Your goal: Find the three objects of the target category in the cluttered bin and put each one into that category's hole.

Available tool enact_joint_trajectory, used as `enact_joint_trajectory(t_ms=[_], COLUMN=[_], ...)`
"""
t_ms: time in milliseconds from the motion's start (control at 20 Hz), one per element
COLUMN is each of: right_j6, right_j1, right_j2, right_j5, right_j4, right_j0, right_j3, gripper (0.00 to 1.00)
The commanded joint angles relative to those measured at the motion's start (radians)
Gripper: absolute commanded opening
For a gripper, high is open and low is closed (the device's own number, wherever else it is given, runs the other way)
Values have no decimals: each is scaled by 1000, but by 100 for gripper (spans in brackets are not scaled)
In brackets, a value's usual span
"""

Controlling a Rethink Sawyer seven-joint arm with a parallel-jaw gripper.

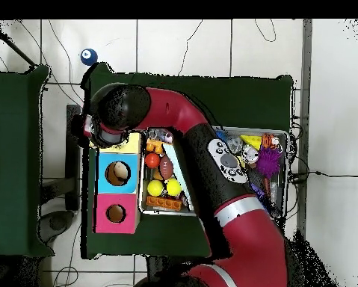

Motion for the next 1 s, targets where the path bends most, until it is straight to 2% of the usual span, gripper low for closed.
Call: enact_joint_trajectory(t_ms=[50, 300, 600, 1000], right_j6=[-18, -35, -76, -75], right_j1=[17, 38, 59, 39], right_j2=[73, 117, 158, 124], right_j5=[-179, -257, -348, -268], right_j4=[28, 30, -5, -33], right_j0=[-32, -56, -93, -81], right_j3=[137, 159, 175, 135], gripper=[0, 0, 0, 0])
